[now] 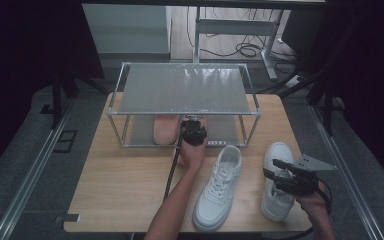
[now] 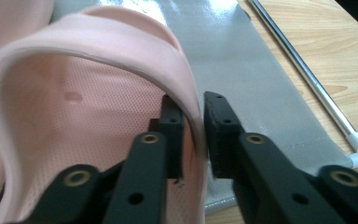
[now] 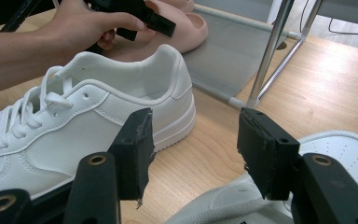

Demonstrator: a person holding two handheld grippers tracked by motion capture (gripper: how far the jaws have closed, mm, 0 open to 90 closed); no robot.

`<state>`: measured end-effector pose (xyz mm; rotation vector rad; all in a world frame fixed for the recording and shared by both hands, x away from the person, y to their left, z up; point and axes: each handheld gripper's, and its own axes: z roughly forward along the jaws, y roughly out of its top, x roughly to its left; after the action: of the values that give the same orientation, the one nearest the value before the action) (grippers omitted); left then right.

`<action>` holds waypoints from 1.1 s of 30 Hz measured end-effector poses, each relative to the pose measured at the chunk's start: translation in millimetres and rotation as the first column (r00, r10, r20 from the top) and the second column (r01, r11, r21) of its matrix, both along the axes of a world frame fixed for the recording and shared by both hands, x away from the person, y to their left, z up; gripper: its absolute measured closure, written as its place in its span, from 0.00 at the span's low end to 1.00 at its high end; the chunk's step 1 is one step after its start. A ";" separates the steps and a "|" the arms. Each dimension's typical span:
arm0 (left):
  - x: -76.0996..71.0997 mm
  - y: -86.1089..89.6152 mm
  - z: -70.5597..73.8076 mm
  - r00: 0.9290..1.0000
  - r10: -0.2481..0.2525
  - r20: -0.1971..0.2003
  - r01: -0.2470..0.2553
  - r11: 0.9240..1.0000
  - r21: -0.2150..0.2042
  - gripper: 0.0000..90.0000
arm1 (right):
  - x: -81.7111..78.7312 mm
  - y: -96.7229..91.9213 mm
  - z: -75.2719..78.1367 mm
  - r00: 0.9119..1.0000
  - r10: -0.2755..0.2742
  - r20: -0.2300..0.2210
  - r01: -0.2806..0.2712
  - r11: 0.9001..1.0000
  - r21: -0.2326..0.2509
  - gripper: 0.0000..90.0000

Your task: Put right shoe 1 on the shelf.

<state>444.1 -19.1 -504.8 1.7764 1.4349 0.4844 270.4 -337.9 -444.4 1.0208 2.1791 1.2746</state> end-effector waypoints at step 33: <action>-109.2 89.7 16.0 0.950 -0.311 0.016 0.311 0.950 0.004 1.00 | 0.2 7.4 -2.7 1.000 0.006 -0.009 -0.006 1.000 -0.013 0.51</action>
<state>334.9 70.7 -488.8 1.9503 1.1135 0.3318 270.6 -330.6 -447.1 1.0177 2.1961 1.2590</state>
